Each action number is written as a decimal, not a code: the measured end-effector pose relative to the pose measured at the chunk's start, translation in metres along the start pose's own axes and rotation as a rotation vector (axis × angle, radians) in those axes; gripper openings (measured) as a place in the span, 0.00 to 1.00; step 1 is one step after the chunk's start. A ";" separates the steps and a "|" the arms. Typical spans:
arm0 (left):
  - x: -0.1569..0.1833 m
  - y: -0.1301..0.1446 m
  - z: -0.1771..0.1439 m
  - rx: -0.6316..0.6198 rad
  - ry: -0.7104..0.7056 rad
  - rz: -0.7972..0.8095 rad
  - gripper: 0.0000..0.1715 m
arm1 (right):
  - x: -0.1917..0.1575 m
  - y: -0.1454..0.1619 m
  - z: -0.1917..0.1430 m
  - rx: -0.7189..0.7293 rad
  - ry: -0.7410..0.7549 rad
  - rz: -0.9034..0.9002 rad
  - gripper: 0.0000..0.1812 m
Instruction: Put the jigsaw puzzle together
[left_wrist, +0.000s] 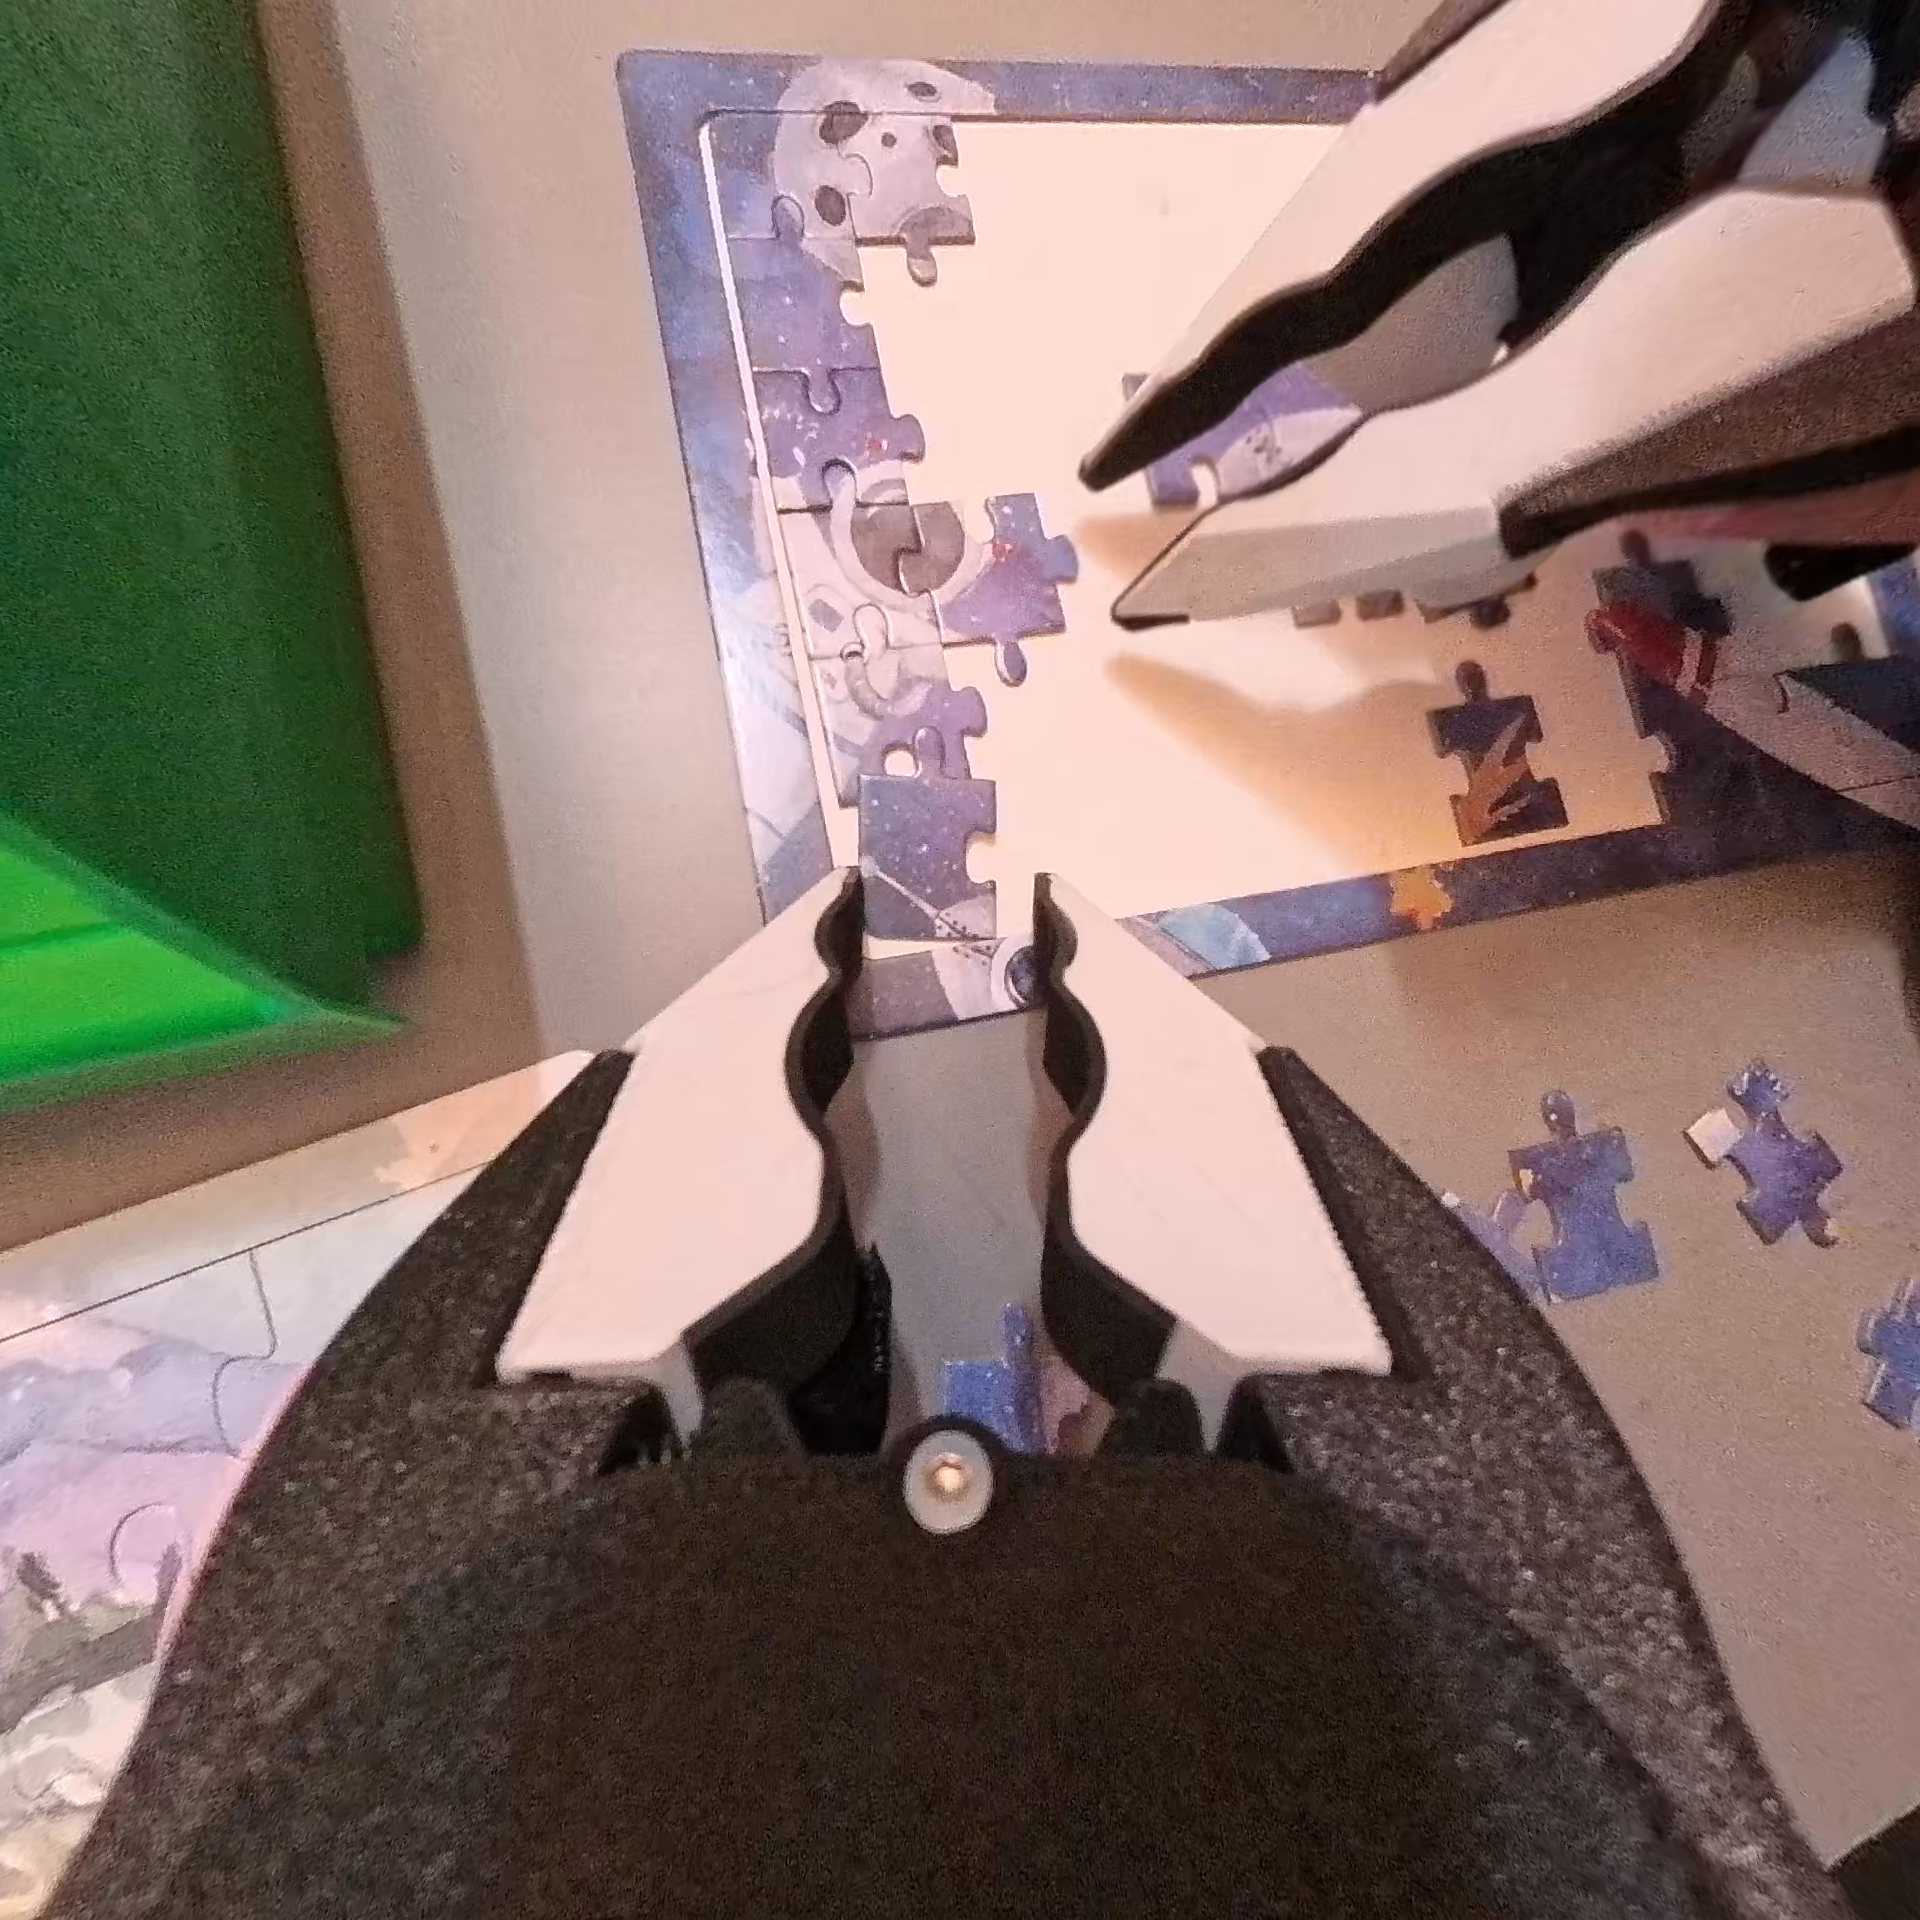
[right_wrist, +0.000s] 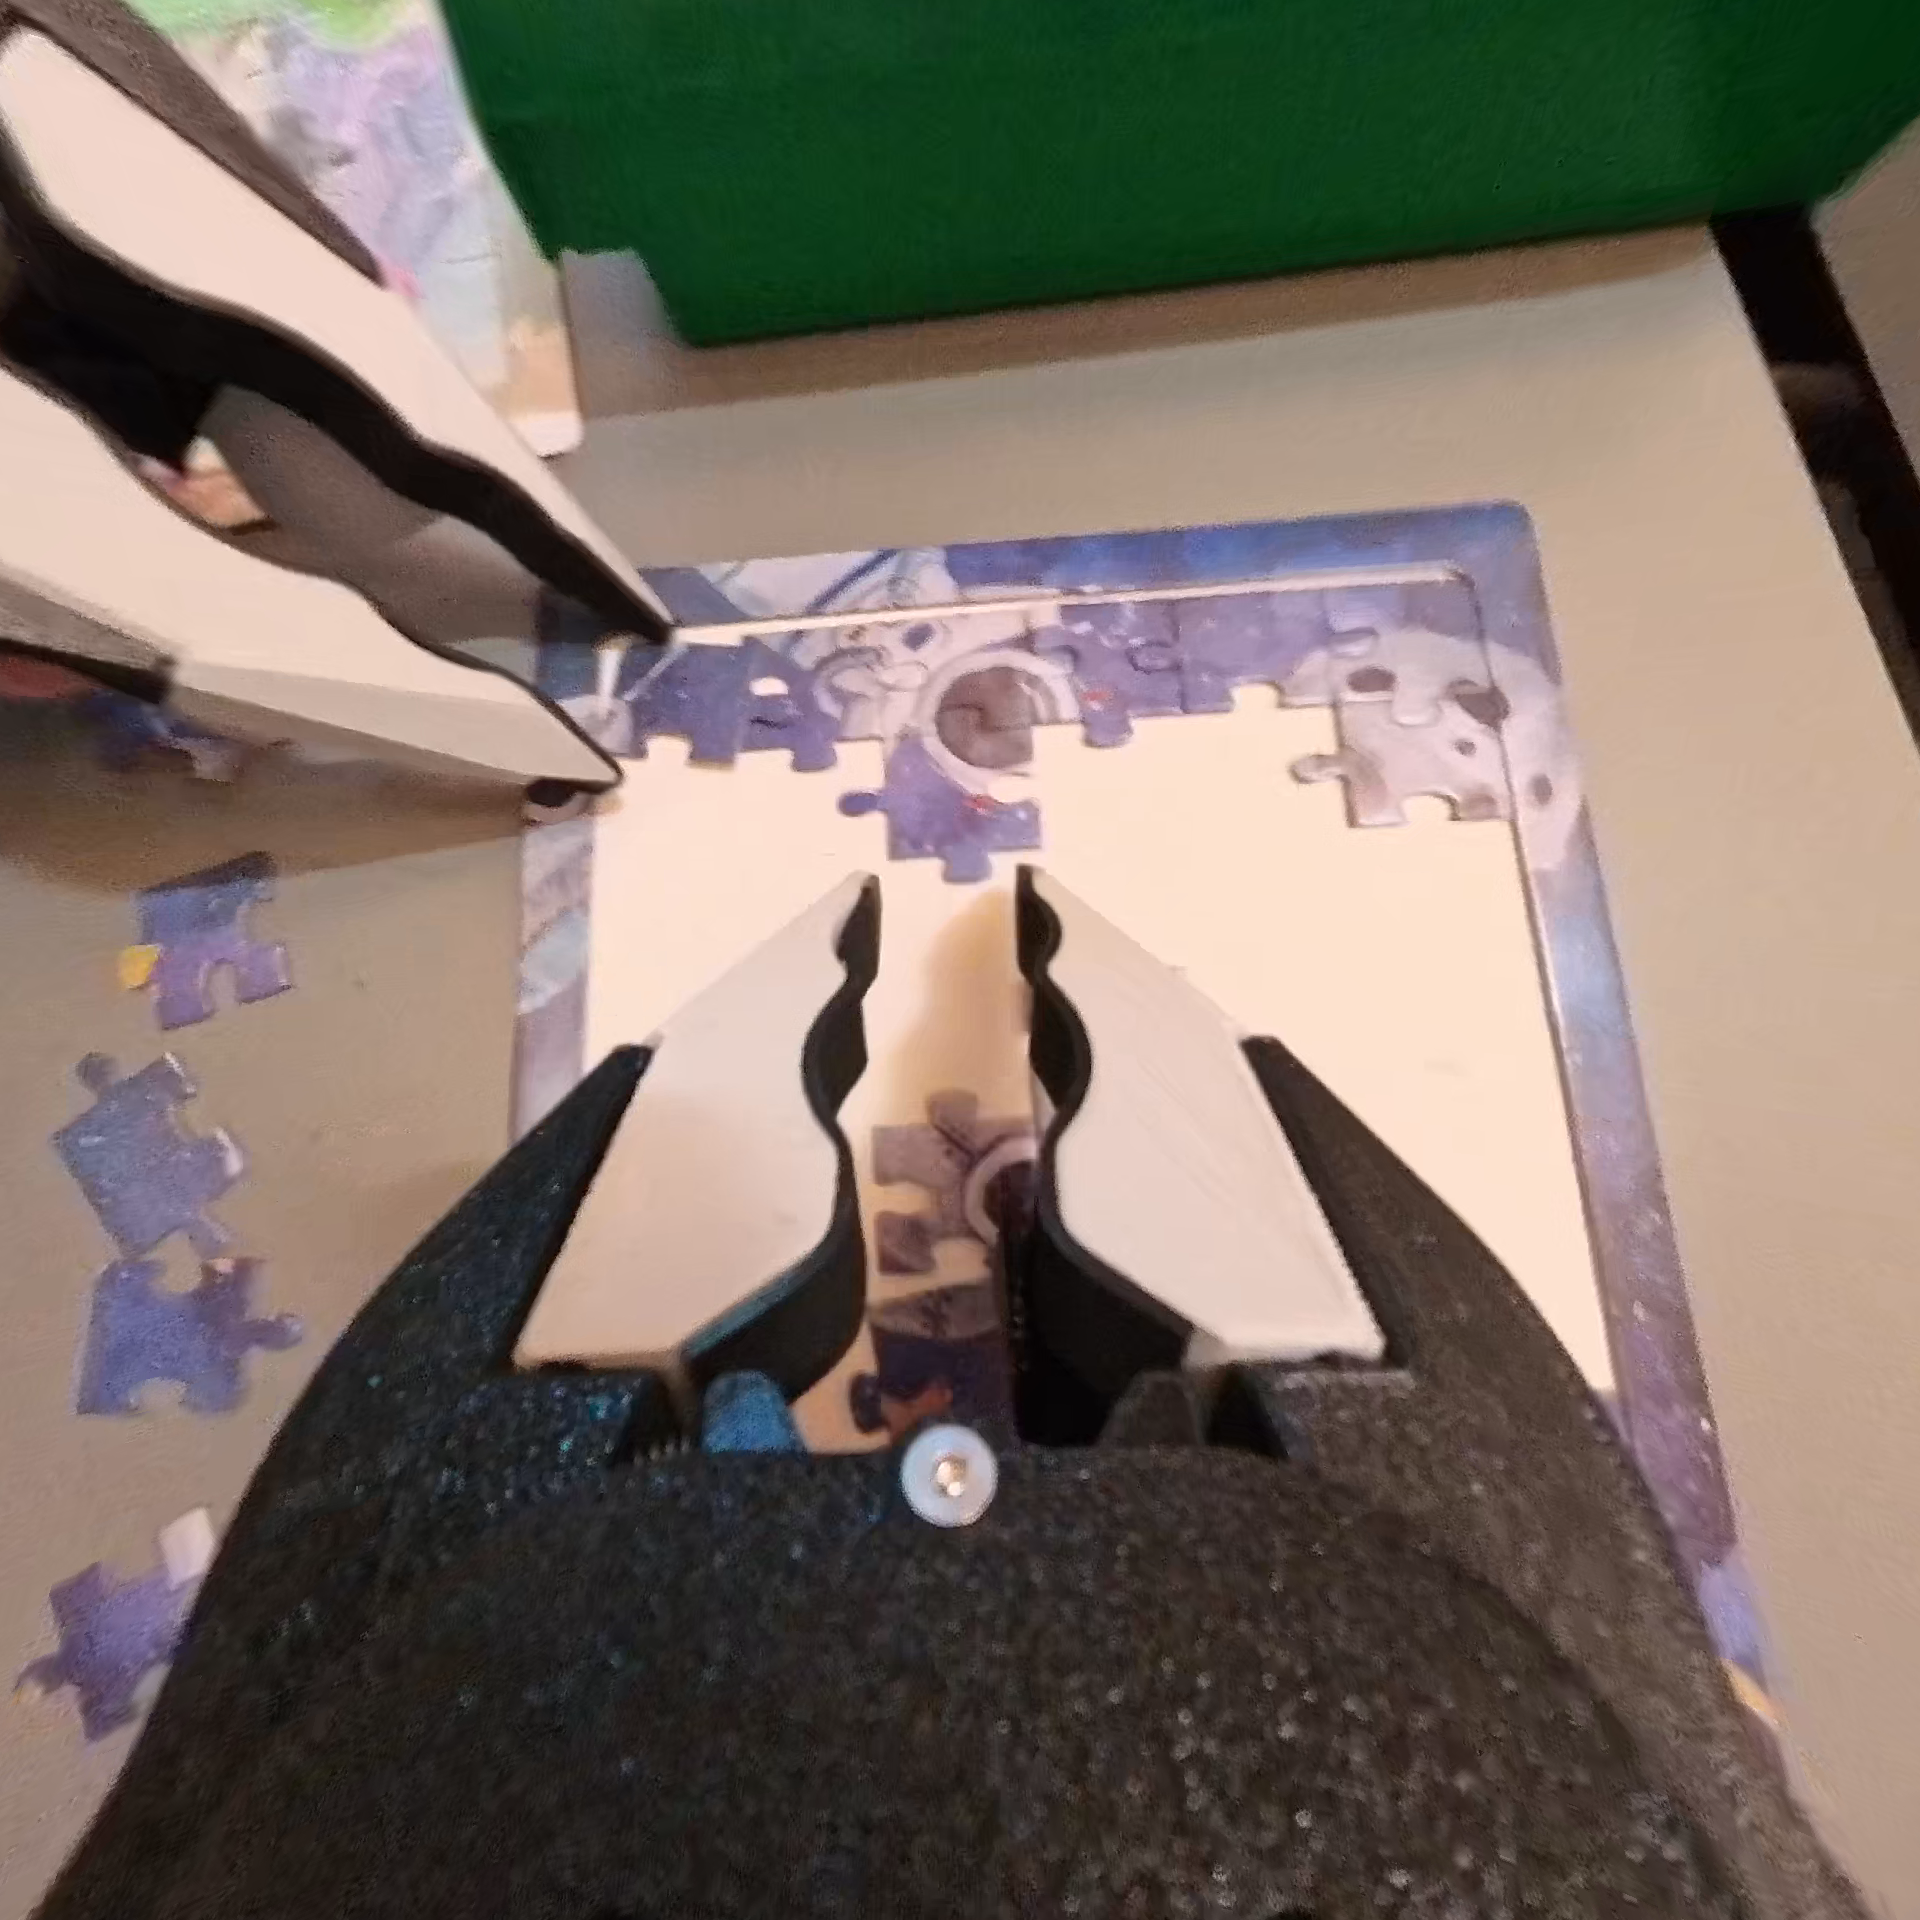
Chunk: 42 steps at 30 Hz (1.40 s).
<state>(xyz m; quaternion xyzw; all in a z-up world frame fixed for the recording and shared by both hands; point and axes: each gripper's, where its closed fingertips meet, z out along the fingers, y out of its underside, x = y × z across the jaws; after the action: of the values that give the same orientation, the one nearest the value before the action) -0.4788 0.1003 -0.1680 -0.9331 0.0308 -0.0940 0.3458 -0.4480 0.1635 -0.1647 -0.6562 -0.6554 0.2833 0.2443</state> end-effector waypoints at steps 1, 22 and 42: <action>-0.001 0.000 0.000 0.003 -0.004 -0.002 0.19 | 0.004 0.005 0.001 -0.020 0.003 0.013 0.14; -0.015 0.003 -0.006 0.028 -0.008 -0.097 0.23 | -0.001 0.000 0.011 -0.019 0.011 -0.010 0.04; -0.046 -0.033 0.004 0.038 -0.191 -0.032 0.01 | 0.073 -0.011 -0.034 -0.152 0.258 0.042 0.00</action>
<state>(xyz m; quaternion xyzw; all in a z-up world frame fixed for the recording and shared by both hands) -0.5232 0.1333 -0.1565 -0.9314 -0.0190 -0.0108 0.3633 -0.4332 0.2386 -0.1364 -0.7174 -0.6241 0.1514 0.2701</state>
